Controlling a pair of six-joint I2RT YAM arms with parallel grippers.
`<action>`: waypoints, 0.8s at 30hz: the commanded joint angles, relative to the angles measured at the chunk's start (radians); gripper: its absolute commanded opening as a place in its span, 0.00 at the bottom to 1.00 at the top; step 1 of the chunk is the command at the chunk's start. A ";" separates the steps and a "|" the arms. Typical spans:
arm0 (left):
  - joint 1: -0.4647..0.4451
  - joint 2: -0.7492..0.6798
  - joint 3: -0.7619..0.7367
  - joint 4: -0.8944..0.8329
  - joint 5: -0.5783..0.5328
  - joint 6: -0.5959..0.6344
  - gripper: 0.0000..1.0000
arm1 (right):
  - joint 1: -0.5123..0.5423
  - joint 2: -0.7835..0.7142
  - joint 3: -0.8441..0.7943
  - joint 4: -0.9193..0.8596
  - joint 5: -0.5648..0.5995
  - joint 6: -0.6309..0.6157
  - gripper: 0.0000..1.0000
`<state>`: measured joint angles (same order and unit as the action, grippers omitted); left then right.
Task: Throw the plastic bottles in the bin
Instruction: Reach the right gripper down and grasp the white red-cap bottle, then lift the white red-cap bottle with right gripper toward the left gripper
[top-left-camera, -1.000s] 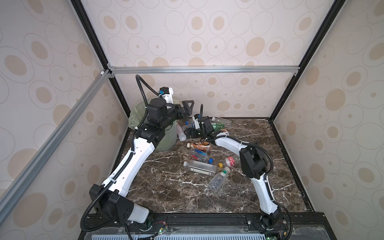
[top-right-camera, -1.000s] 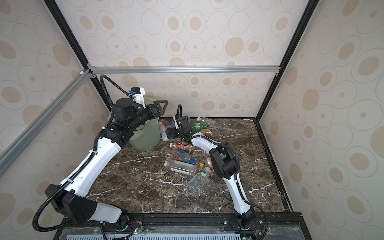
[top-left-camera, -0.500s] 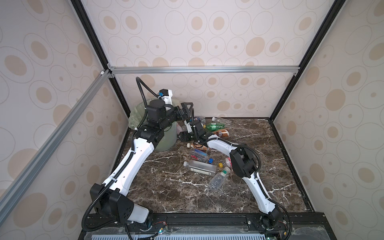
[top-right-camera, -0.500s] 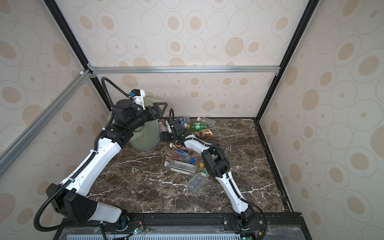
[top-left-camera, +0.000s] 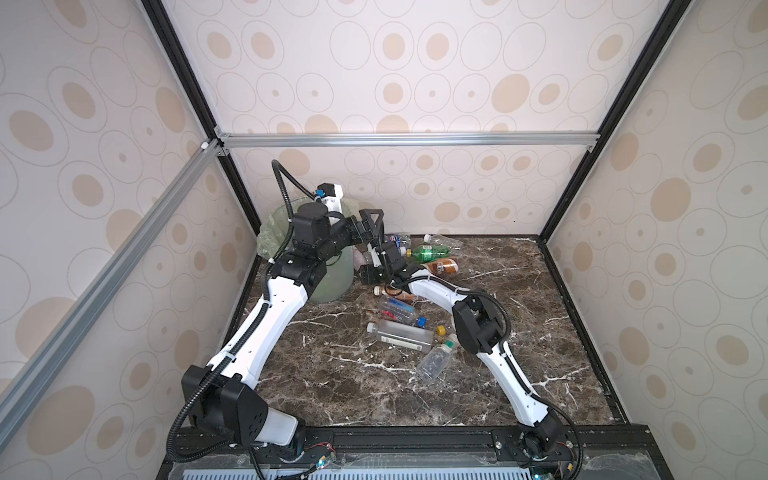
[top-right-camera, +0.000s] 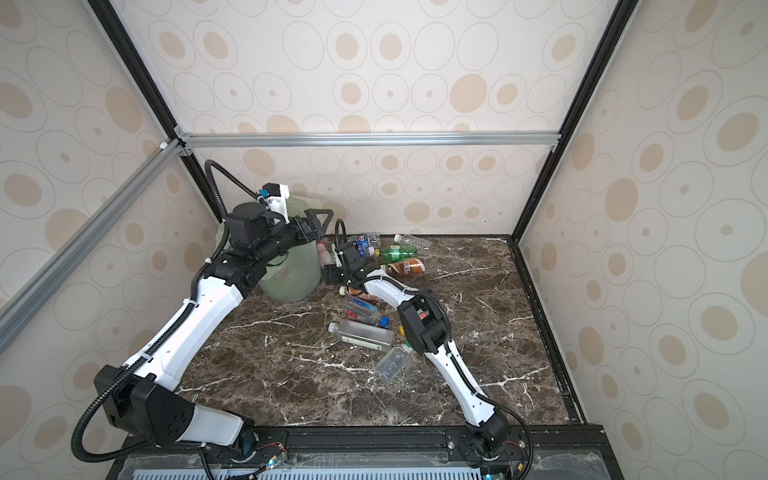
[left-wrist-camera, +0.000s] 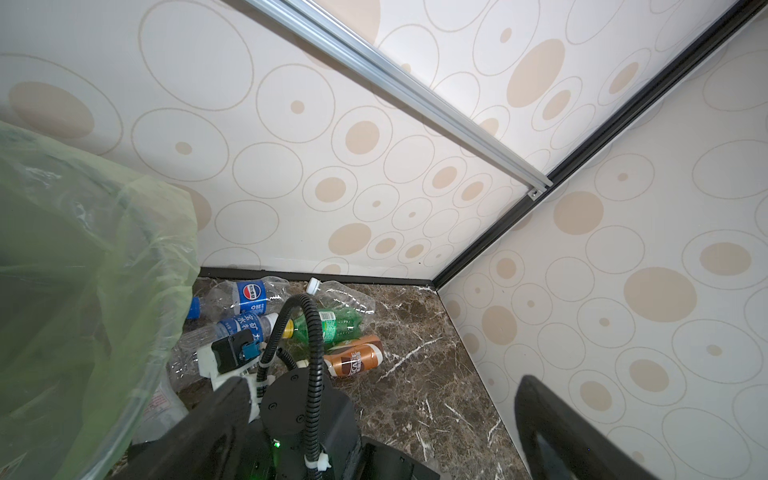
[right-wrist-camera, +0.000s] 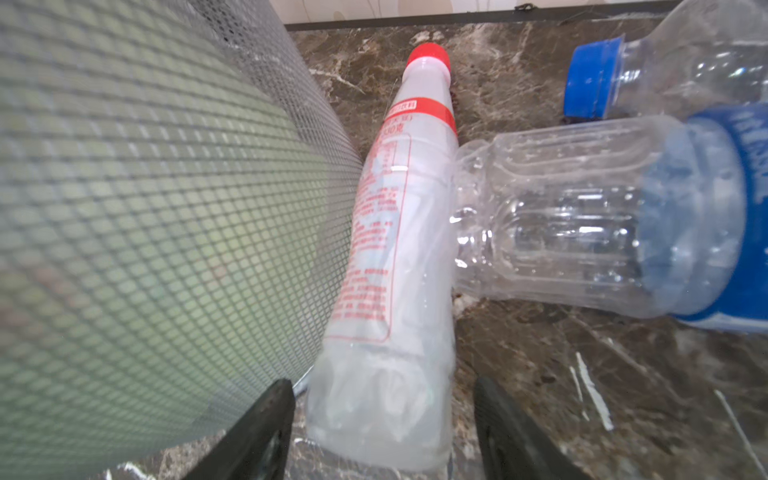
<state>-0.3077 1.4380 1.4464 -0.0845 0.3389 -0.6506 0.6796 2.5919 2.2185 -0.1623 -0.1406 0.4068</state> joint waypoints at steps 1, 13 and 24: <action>0.010 -0.025 -0.008 0.043 0.023 -0.018 0.99 | 0.006 0.037 0.051 -0.027 0.016 0.007 0.70; 0.025 -0.021 -0.022 0.060 0.045 -0.030 0.99 | 0.008 0.093 0.127 -0.035 0.003 0.030 0.64; 0.029 -0.032 -0.029 0.066 0.043 -0.038 0.99 | 0.011 0.041 0.058 -0.042 0.018 0.046 0.50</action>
<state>-0.2863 1.4372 1.4151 -0.0570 0.3733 -0.6712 0.6800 2.6606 2.3119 -0.1974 -0.1268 0.4412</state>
